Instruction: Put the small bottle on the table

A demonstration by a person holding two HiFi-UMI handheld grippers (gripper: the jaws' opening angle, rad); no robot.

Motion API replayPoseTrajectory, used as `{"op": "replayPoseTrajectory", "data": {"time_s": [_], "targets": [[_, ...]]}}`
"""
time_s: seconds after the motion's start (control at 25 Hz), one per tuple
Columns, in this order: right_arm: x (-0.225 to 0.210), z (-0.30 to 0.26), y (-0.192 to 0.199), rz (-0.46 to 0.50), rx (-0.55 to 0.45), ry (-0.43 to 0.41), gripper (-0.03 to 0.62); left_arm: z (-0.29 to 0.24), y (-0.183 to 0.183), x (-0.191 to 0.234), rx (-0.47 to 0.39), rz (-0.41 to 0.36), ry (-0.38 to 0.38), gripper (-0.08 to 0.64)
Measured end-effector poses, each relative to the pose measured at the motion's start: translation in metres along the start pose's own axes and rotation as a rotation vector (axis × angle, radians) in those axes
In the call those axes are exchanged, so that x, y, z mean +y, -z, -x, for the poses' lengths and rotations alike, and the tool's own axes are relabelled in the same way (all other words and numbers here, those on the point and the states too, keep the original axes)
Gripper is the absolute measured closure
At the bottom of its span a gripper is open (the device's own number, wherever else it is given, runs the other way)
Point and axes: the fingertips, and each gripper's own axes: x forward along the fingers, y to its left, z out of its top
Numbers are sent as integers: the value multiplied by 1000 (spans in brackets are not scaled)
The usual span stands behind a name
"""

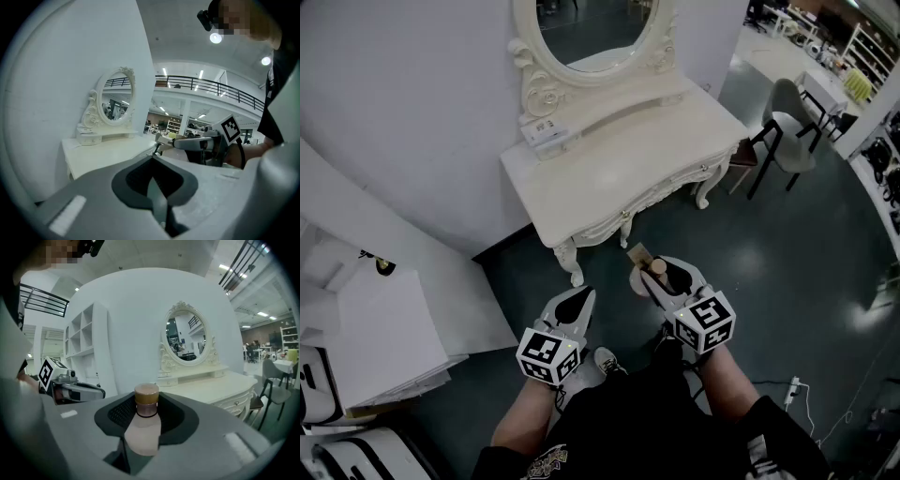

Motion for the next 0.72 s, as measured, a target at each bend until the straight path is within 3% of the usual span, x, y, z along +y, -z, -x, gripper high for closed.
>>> {"op": "replayPoseTrajectory", "data": {"time_s": [0.72], "targets": [[-1,6,0,-22,-16,-2,423,2,3,-6,8,4,-2,560]]}}
